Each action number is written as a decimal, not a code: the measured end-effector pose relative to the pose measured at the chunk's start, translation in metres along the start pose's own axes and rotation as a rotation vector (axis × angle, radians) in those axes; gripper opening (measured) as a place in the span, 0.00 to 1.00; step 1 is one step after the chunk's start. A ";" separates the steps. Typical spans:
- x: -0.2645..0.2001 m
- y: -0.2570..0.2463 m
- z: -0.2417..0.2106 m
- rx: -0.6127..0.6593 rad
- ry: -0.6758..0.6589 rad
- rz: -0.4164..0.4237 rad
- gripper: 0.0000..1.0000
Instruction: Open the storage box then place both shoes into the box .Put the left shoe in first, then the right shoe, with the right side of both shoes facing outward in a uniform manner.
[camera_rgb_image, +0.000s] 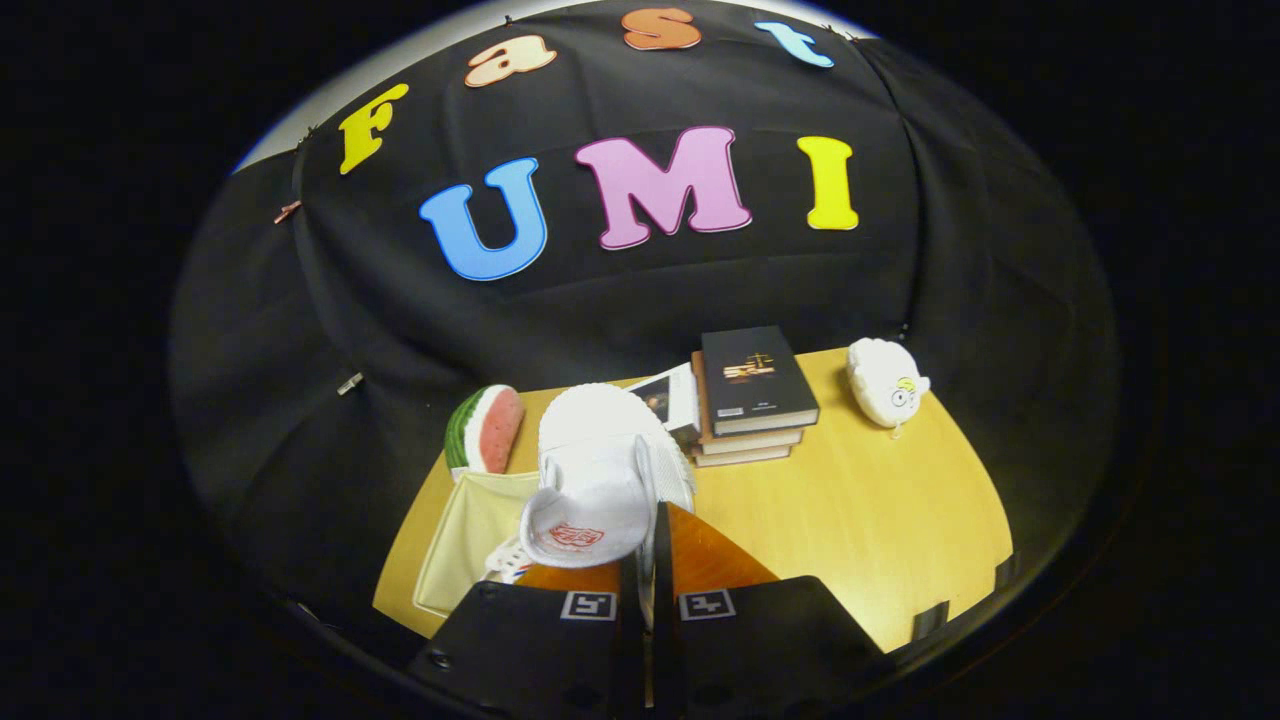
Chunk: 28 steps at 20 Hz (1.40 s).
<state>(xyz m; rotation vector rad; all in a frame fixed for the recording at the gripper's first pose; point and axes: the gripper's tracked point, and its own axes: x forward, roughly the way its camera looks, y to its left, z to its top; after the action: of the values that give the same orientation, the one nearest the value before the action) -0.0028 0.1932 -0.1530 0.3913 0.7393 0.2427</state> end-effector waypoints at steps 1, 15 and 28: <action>0.007 0.017 -0.002 0.008 0.011 0.018 0.08; 0.077 0.092 -0.058 0.031 0.231 -0.024 0.54; 0.055 0.066 -0.061 -0.147 0.092 0.029 0.99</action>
<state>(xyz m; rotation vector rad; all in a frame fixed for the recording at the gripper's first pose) -0.0108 0.2878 -0.1985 0.2530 0.8011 0.3424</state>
